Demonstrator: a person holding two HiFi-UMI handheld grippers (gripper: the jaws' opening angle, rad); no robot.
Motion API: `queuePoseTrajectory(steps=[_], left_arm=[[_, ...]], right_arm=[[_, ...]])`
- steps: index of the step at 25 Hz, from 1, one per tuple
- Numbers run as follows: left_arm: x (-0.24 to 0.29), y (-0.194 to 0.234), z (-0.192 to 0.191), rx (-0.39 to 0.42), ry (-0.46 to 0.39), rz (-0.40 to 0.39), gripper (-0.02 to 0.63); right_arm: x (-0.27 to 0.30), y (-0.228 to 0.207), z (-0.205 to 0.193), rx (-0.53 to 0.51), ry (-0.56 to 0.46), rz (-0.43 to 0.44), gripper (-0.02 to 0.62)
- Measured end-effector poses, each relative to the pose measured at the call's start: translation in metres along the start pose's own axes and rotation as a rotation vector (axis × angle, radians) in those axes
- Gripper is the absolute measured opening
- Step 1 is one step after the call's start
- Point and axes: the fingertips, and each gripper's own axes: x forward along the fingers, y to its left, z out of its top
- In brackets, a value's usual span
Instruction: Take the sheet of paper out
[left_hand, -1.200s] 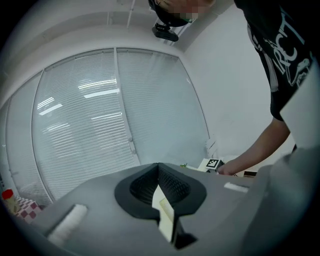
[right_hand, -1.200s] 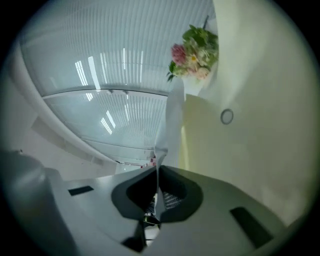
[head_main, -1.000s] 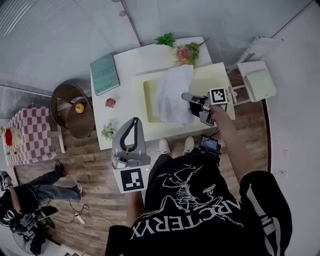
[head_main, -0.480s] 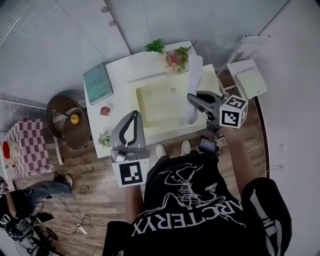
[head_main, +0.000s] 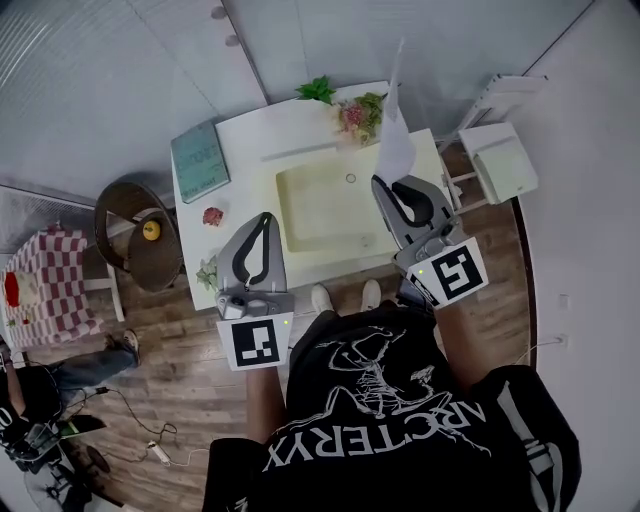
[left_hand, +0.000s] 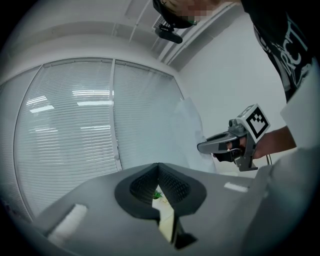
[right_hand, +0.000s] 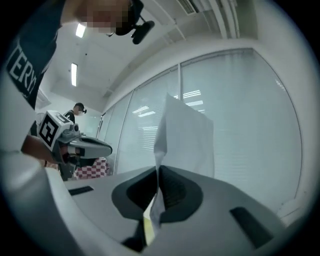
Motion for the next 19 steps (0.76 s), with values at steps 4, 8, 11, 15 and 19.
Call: queuePoseTrajectory(steps=[4, 8, 11, 15, 19], left_arm=[[-0.0021, 0.0005, 0.0002, -0.020, -0.012, 0.005, 0.012], [-0.0022, 0.0029, -0.0022, -0.014, -0.003, 0.010, 0.012], [-0.0021, 0.0031, -0.0022, -0.016, 0.000, 0.013, 0.012], [-0.0010, 0.0007, -0.0014, -0.011, 0.006, 0.007, 0.011], [0.0039, 0.0015, -0.0027, -0.020, 0.009, 0.010, 0.012]], right_arm=[[0.0002, 0.0055, 0.0022, -0.037, -0.014, -0.024, 0.012], [0.0019, 0.0054, 0.0030, -0.054, -0.024, -0.031, 0.012], [0.0023, 0.0070, 0.0037, -0.087, -0.022, -0.024, 0.012], [0.0016, 0.0074, 0.0004, -0.064, -0.010, -0.019, 0.012], [0.0039, 0.0043, -0.0004, -0.072, -0.005, -0.013, 0.012]])
